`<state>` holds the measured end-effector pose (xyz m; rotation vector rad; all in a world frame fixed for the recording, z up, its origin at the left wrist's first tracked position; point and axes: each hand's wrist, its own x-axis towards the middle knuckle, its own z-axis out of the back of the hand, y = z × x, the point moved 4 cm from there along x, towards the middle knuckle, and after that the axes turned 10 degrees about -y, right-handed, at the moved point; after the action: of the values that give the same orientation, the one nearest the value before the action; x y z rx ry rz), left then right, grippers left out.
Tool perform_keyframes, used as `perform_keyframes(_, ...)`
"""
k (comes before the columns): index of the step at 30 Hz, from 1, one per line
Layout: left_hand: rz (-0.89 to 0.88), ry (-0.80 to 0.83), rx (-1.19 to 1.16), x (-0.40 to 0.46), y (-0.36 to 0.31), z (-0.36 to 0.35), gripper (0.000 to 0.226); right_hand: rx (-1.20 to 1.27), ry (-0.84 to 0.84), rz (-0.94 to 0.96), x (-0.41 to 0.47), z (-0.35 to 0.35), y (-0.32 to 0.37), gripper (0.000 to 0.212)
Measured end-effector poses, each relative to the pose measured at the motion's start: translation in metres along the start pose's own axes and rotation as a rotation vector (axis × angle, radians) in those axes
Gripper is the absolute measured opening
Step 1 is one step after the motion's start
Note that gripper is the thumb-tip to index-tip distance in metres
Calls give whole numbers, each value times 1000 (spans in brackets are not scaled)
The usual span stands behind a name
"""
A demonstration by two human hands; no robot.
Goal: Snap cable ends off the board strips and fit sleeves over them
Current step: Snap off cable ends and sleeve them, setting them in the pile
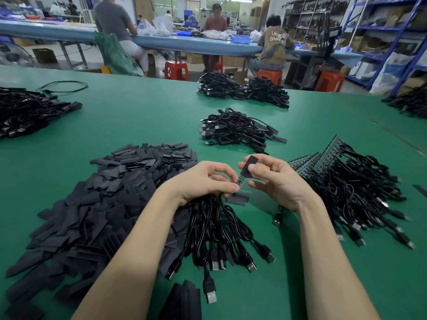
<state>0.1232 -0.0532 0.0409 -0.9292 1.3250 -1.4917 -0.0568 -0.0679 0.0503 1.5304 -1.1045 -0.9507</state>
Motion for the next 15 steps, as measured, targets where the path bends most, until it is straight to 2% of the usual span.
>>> perform_keyframes(6, -14, 38, 63, -1, -3, -1, 11, -15, 51, -4, -3, 1, 2, 16)
perform_keyframes(11, -42, 8, -81, 0, -2, -2, 11, 85, 14, 58, 0, -2, 5, 17)
perform_keyframes(15, -34, 35, -168, -1, -2, -5, 12, 145, 4, 62, 1, -2, 4, 41)
